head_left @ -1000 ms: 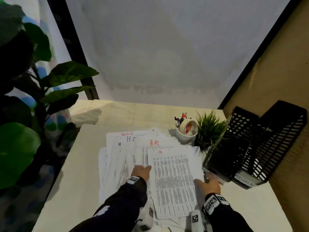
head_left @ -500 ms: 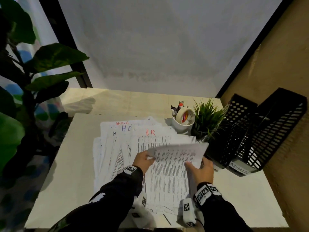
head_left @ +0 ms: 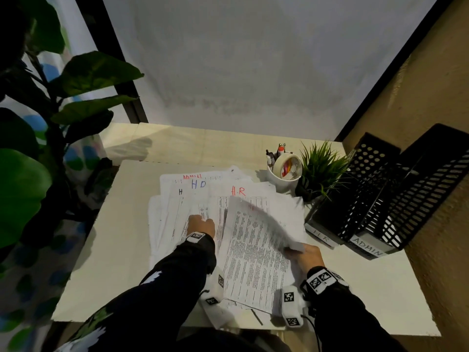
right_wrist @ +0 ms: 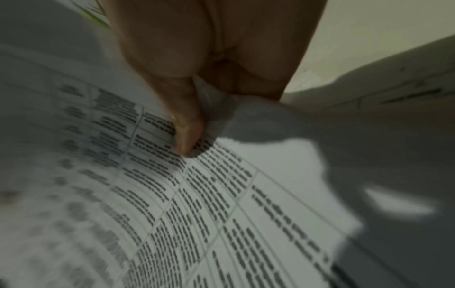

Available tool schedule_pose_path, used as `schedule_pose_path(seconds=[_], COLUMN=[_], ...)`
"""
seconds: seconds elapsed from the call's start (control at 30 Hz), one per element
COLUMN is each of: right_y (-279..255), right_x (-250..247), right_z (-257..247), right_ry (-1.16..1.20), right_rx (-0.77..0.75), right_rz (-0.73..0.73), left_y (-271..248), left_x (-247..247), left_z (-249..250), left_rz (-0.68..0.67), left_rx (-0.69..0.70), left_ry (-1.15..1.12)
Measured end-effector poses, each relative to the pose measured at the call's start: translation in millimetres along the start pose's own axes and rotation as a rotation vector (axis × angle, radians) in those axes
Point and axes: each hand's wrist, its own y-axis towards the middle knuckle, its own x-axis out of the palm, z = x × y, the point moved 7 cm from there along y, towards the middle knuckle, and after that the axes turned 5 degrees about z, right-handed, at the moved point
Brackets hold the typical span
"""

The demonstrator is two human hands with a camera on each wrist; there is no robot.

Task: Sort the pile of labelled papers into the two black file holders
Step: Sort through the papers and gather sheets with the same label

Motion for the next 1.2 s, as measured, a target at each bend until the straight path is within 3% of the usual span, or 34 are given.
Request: schedule_pose_path(seconds=[0.1,0.3,0.43,0.53,0.73,0.8,0.93,1.03,1.2], right_y=[-5,-5,-1,5,-10,-7,-1,-2,4], right_x=[2,6,3,-8,5,7,12,12,15], right_z=[2,9,12,12,-15,-14,-2,2,6], right_ry=[0.078,0.091,0.120,0.046,0.037,0.069,0.079,-0.086,-0.260], right_rx=[0.006,0.006,0.041,0.095,-0.026,-0.029,0.023,0.061,0.040], right_rz=[-0.035,-0.088,-0.022,0.095,0.053,0.069,0.052,0.057,0.047], left_y=[2,-13,-11,-19,-37,-33,-10,0,-7], left_x=[5,9,9,10,13,7,-35,-36,-24], left_z=[3,11,11,7,6,6,-5,-17,-9], left_rz=[-0.066,-0.153,-0.172,-0.267,-0.398,-0.317,0.129,0.104,-0.044], left_rx=[0.025,0.202,0.328,0.326,0.240,0.249,0.122,-0.007,0.063], left_ry=[0.005,0.062,0.063,-0.035,-0.153,-0.147,-0.114,-0.084,-0.035])
